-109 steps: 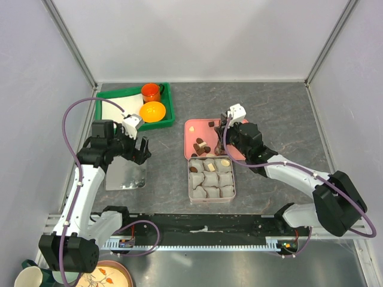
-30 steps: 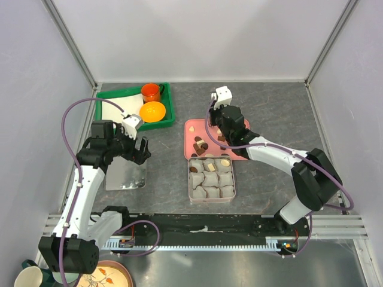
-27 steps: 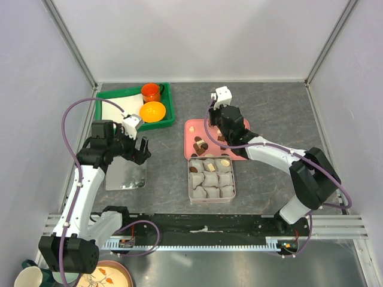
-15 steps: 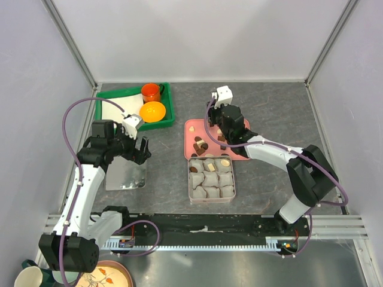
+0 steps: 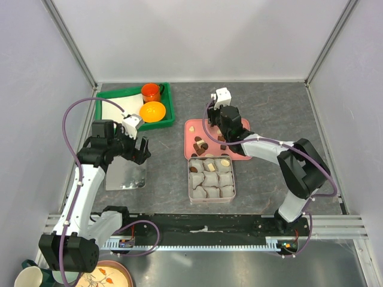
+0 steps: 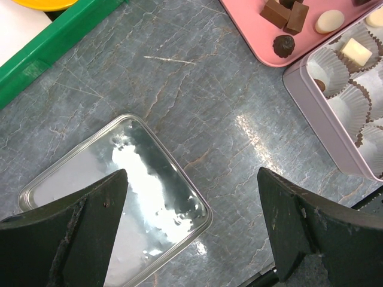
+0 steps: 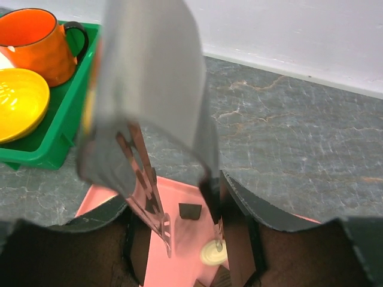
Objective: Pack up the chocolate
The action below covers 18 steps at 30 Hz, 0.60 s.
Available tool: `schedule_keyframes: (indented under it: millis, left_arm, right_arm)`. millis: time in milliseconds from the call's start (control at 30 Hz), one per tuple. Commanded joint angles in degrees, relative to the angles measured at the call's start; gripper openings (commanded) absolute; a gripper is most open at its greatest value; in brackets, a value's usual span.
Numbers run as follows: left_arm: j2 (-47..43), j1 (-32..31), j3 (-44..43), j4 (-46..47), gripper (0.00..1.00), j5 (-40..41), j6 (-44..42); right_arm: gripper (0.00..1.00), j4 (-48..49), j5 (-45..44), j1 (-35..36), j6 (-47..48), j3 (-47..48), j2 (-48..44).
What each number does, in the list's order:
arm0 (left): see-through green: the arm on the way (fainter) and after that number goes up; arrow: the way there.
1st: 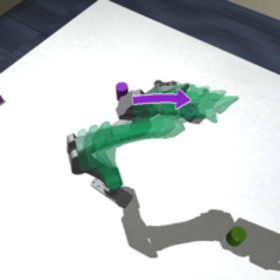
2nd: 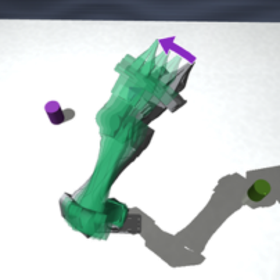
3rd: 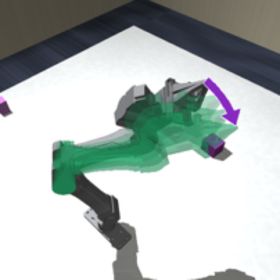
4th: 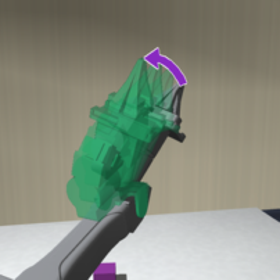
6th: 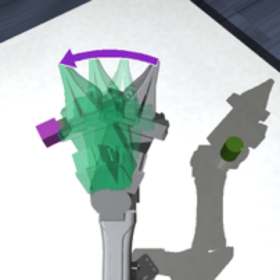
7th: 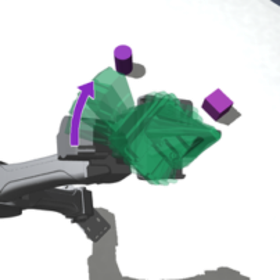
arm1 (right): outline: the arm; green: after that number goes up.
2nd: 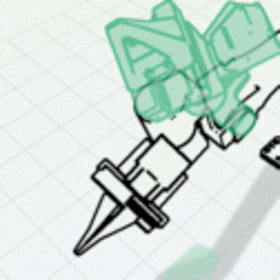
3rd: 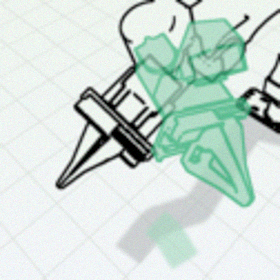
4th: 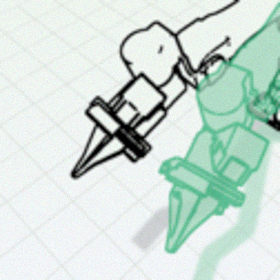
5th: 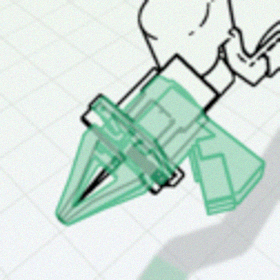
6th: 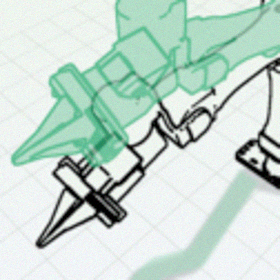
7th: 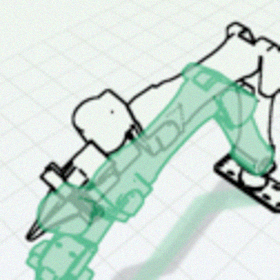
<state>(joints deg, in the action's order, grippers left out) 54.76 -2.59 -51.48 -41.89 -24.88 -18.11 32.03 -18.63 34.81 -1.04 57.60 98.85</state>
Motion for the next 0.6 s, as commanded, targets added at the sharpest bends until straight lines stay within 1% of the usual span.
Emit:
schedule_keyframes:
  millis: [0,333,567]
  left_arm:
    - [-0.01,0.39,-1.6,0.58,0.96,1.24,-1.93]
    - [0.17,0.39,-1.16,0.58,0.96,1.59,-2.19]
    - [-0.01,0.39,-0.81,0.58,0.96,1.51,-2.46]
  right_arm:
    - [0.52,3.47,1.75,-0.7,-0.63,3.3,2.13]
    - [0.51,4.7,3.86,-1.06,-2.56,6.91,6.79]
    - [0.5,5.76,6.06,-1.06,-3.97,7.7,7.68]
